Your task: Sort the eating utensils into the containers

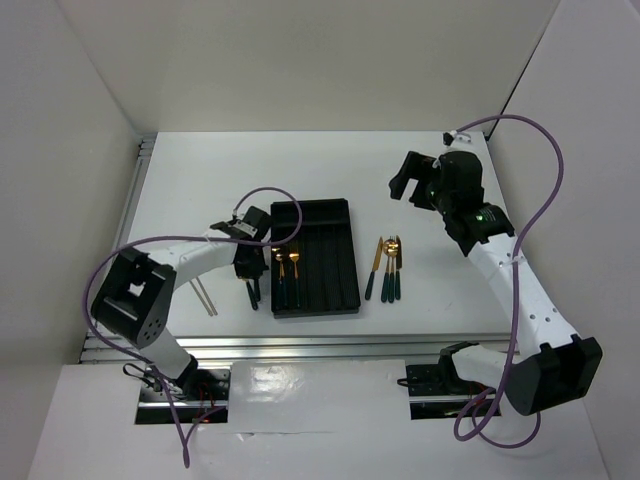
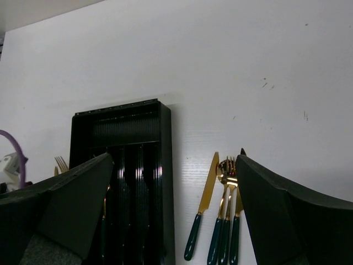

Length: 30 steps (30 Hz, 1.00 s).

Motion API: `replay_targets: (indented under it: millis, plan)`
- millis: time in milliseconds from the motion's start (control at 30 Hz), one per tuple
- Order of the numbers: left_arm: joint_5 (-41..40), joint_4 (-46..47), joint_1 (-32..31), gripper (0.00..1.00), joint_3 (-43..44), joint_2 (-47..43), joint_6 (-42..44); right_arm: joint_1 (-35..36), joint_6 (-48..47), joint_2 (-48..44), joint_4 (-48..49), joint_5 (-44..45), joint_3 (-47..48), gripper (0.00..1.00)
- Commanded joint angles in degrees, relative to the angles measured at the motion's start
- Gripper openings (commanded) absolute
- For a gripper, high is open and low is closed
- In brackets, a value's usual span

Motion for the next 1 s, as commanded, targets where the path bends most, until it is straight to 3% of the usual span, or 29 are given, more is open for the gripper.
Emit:
replay_targets:
  millis: [0, 267, 500, 767, 967]
  plan:
    - [-2.45, -4.70, 0.31, 0.00, 0.30, -7.37, -1.52, -0.25, 1.37, -1.35, 1.00, -1.28, -1.10, 1.00]
    - [-3.77, -11.38, 0.92, 0.00, 6.71, -15.92, 1.73, -0.25, 4.72, -2.67, 3.11, -4.98, -9.80, 1.00]
    - [7.13, -6.47, -1.08, 0.00, 7.95, -21.01, 1.74, 2.02, 7.00, 0.31, 7.50, -8.49, -14.72, 0.97]
    - [8.80, -1.72, -8.04, 0.00, 6.45, -15.50, -2.39, 11.08, 9.90, 6.47, 9.26, -0.24, -17.28, 0.87]
    - [8.27, 0.12, -8.74, 0.00, 6.98, -11.54, -2.92, 12.76, 10.43, 10.25, 11.01, 1.26, -19.03, 0.77]
